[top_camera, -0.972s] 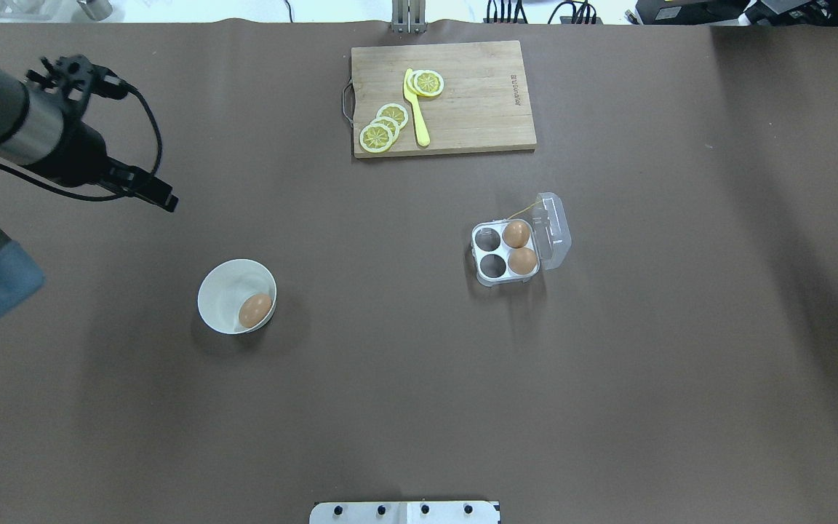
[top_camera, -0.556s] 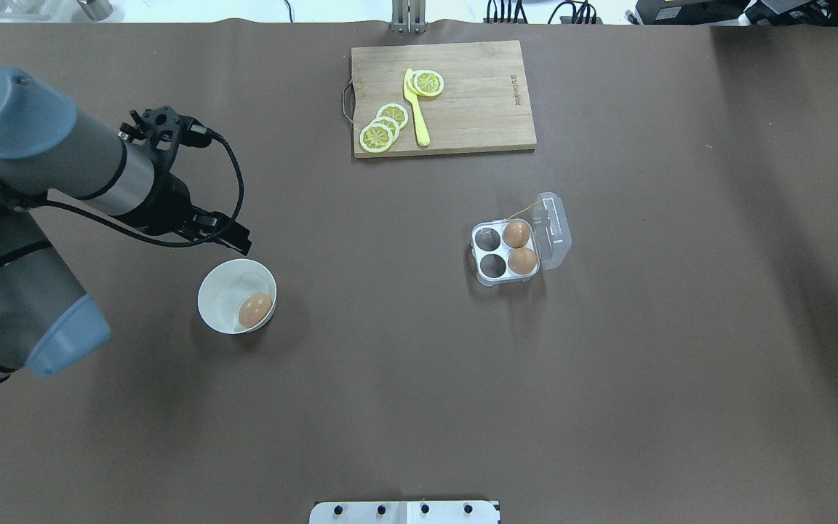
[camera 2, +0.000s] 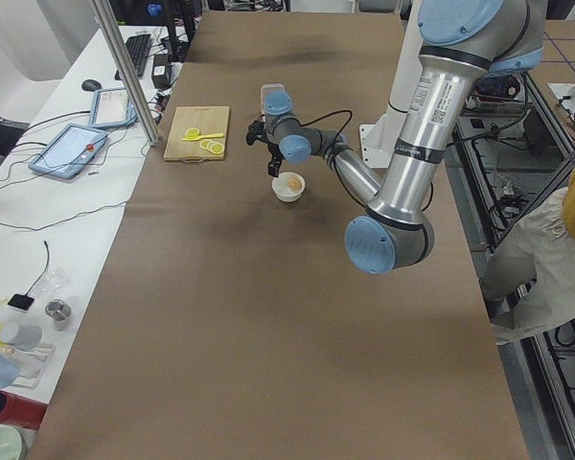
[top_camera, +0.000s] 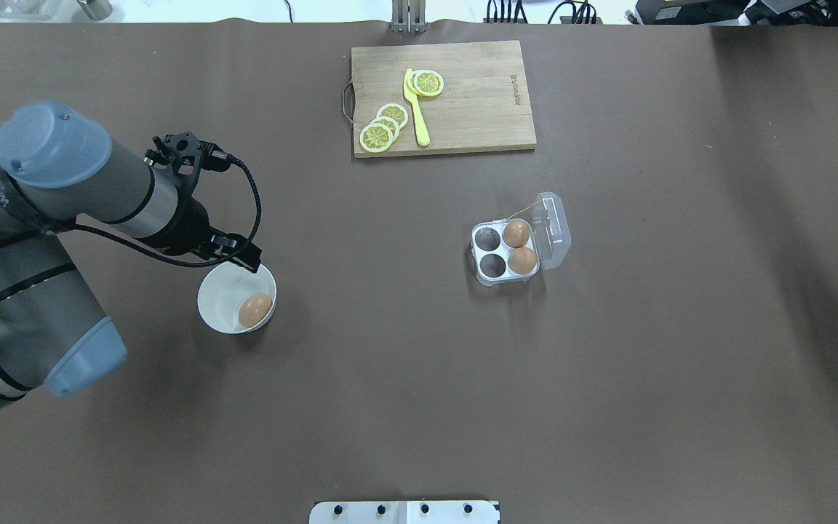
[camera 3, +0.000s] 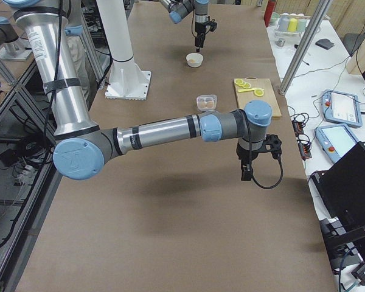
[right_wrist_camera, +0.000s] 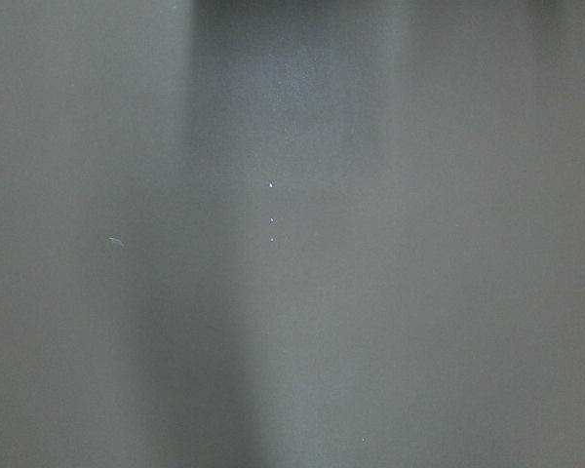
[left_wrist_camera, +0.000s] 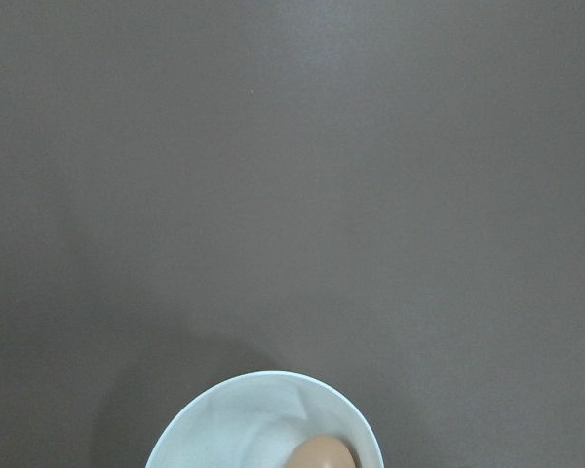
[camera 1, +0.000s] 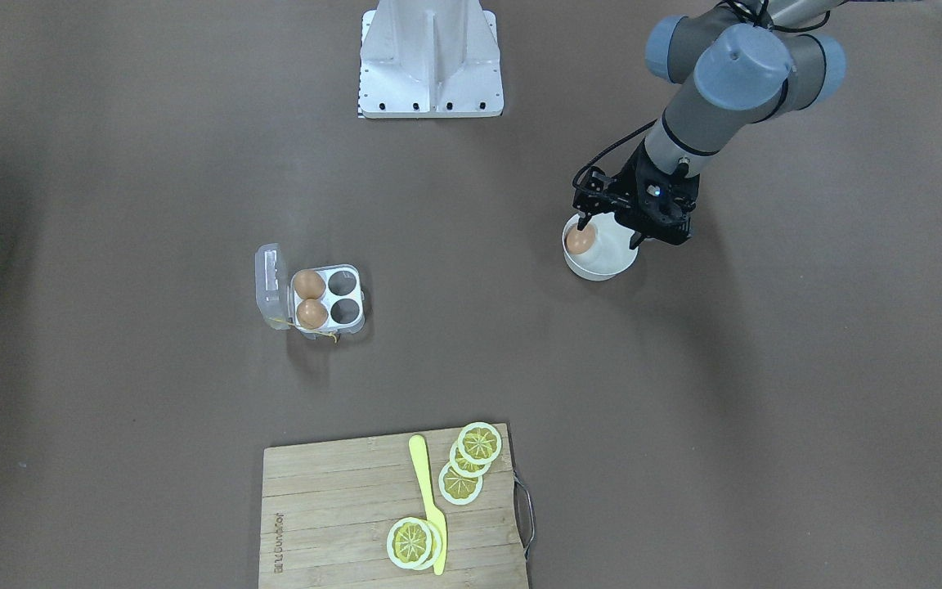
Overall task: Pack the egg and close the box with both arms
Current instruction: 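Move the left gripper over the white bowl toward the brown egg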
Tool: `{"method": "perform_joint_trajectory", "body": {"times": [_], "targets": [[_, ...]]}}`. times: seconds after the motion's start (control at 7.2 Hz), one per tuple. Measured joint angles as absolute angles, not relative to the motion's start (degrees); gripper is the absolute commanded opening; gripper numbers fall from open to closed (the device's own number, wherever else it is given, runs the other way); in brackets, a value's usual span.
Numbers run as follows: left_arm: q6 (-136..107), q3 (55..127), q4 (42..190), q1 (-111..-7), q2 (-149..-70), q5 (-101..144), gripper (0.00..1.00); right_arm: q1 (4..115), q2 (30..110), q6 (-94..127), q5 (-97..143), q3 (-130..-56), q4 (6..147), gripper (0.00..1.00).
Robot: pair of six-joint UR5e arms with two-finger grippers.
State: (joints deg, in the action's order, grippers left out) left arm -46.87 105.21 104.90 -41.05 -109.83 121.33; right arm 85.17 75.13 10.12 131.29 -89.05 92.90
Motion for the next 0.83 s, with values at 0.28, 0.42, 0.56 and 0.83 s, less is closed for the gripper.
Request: {"method": "perform_joint_trajectory", "body": {"times": [0.28, 0.42, 0.56, 0.83], "targets": [[-46.6, 103.9, 104.9, -40.4, -109.7, 120.9, 0.78, 85.2, 75.1, 10.2, 131.4, -89.2, 92.9, 1.0], [-46.6, 103.5, 104.9, -40.0, -109.7, 120.5, 0.77, 85.2, 75.1, 10.2, 131.4, -89.2, 92.9, 1.0], [-46.6, 103.3, 104.9, -39.7, -109.5, 120.2, 0.77, 85.1, 75.1, 10.2, 131.4, -89.2, 92.9, 1.0], [-46.6, 103.4, 105.0, -39.6, -108.5, 120.1, 0.78, 85.0, 75.1, 10.2, 131.3, -89.2, 92.9, 1.0]]}}
